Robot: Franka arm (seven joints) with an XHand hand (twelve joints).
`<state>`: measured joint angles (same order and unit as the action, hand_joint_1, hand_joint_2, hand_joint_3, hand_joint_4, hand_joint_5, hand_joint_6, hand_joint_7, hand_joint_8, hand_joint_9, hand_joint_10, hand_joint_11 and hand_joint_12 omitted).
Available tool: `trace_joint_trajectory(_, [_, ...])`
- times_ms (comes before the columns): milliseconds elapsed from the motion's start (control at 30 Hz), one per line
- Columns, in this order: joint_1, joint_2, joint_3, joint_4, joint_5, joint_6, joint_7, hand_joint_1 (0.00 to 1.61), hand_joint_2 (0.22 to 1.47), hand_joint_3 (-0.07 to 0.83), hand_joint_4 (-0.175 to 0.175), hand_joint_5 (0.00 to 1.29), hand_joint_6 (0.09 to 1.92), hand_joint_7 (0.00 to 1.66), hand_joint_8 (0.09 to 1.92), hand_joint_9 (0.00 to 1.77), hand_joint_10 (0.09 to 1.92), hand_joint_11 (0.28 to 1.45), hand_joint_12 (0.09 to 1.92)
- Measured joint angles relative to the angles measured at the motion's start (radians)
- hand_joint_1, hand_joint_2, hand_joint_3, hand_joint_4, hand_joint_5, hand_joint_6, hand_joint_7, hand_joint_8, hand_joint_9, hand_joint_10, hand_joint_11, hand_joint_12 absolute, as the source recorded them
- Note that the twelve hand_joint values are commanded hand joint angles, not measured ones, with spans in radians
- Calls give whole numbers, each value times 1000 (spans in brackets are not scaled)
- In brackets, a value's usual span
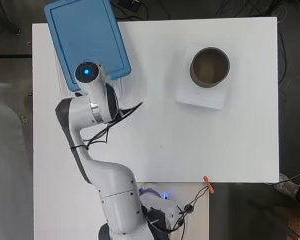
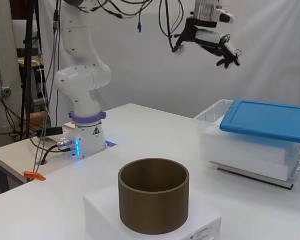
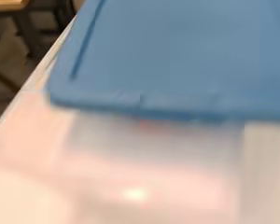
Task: Teleoperate dual arm-hand system to remove items from a box
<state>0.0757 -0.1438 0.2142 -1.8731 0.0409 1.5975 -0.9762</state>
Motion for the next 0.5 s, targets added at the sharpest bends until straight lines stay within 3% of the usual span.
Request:
trace_joint_trajectory(67, [-1,1,-15,-46,85,-95,-14,273,1078,4,37,825,87,787,1759,950,1756,579,1460])
trace_joint_trajectory(200, [-4,17,-39,-183,75,-30,-22,320,1107,4,-22,697,87,795,1824,976,1816,596,1557])
trace_joint_trajectory(267, [-2,45,-40,-220,50,14,-11,307,1115,2,-29,682,87,805,1805,969,1797,578,1531])
trace_joint_trajectory(367, [-3,107,-31,-243,-8,45,3,250,1121,1,-9,698,87,810,1561,910,1524,542,1165])
trace_joint_trajectory(500, [-104,98,80,-235,31,42,-37,245,1136,1,74,808,87,771,1385,863,1357,570,912])
